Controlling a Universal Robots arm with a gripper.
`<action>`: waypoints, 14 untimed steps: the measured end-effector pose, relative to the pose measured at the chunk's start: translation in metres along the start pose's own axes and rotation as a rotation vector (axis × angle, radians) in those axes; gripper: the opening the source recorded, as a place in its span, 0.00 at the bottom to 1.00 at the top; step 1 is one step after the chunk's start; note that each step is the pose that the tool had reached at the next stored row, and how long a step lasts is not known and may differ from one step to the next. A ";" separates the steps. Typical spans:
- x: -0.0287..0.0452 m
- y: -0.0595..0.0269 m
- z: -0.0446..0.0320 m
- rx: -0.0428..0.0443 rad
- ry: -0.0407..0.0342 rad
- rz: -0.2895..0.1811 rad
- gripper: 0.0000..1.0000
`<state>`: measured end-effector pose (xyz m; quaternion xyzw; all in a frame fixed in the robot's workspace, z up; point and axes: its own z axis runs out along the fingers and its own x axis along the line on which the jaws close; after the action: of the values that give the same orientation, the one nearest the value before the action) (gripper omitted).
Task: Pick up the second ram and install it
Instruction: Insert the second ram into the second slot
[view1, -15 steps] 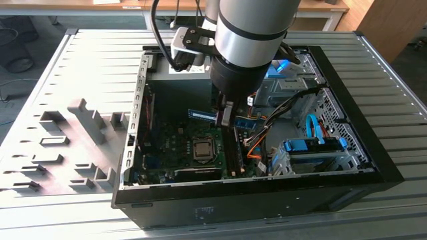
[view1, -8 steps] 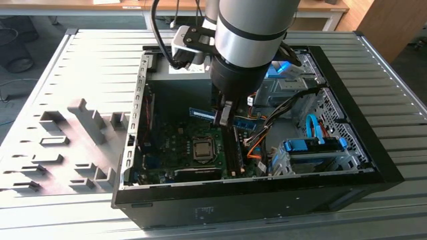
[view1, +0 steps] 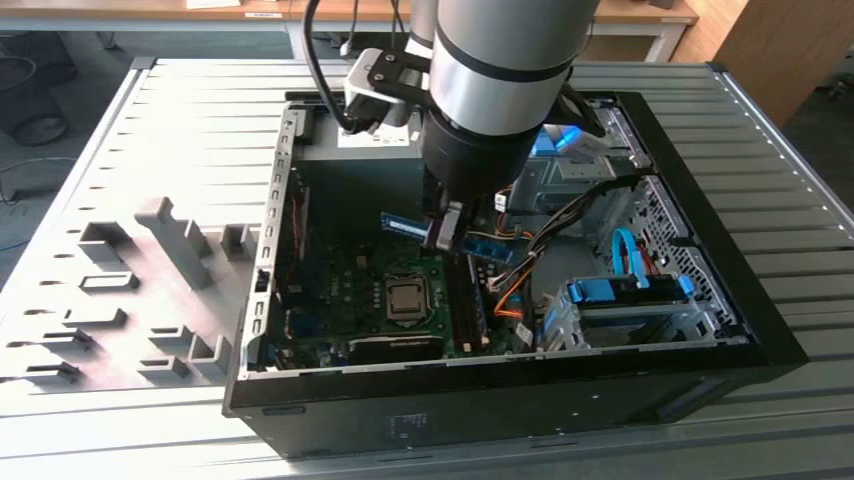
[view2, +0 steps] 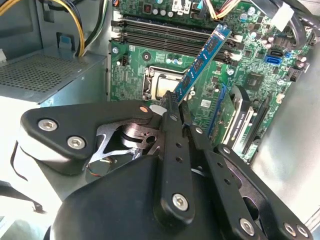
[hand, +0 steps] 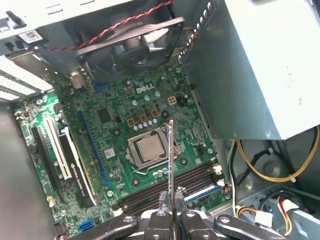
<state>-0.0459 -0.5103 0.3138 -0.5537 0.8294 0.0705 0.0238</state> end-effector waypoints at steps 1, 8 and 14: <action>0.0000 0.0000 0.0000 0.0008 -0.0006 0.006 0.14; 0.0000 0.0000 0.0002 0.0061 -0.0046 0.051 0.14; 0.0000 0.0000 0.0003 0.0110 -0.0084 0.092 0.14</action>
<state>-0.0459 -0.5104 0.3135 -0.5144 0.8543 0.0693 0.0271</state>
